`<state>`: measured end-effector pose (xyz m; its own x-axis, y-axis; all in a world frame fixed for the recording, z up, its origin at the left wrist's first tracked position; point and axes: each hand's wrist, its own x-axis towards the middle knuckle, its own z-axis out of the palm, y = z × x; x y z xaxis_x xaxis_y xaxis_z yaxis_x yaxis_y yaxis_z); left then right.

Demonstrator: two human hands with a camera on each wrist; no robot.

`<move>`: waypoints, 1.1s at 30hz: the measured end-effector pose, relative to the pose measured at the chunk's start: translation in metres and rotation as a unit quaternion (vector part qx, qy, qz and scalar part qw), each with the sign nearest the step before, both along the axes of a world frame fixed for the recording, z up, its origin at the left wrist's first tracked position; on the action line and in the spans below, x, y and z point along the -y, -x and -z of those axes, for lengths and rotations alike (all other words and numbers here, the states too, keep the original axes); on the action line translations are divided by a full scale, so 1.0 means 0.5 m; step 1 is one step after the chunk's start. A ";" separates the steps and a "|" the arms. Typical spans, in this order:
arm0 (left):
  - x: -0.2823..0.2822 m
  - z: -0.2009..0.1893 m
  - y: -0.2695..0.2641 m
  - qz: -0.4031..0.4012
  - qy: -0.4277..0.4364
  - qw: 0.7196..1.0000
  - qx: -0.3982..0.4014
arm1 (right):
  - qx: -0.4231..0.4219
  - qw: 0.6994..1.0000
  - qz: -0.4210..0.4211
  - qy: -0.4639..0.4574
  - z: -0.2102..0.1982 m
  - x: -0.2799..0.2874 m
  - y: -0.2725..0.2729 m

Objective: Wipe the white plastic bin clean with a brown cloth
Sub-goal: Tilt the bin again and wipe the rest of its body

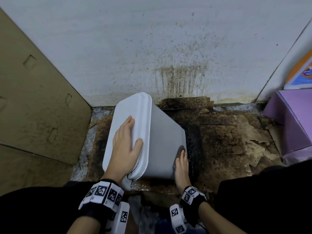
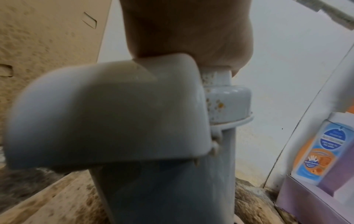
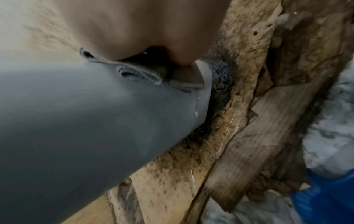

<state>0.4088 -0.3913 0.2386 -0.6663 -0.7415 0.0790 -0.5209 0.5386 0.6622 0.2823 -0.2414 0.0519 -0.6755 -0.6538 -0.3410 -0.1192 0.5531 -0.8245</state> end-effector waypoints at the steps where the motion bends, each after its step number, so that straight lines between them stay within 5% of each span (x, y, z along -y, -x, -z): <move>1: 0.000 0.001 -0.001 0.000 0.003 1.000 0.005 | -0.021 1.000 -0.015 -0.003 0.011 0.000 -0.002; 7: -0.009 -0.005 0.009 0.010 0.013 1.000 0.012 | -0.079 0.994 -0.013 0.077 -0.074 0.037 -0.046; 13: -0.011 -0.005 0.010 0.009 0.013 1.000 0.011 | 0.020 0.982 -0.008 0.186 -0.221 0.066 -0.103; 24: -0.016 -0.014 0.015 0.004 0.003 1.000 0.024 | 0.084 0.962 0.107 0.235 -0.246 0.066 -0.093; 33: -0.040 -0.027 0.033 -0.020 -0.042 0.999 -0.020 | 0.288 0.883 0.205 0.307 -0.340 0.084 -0.019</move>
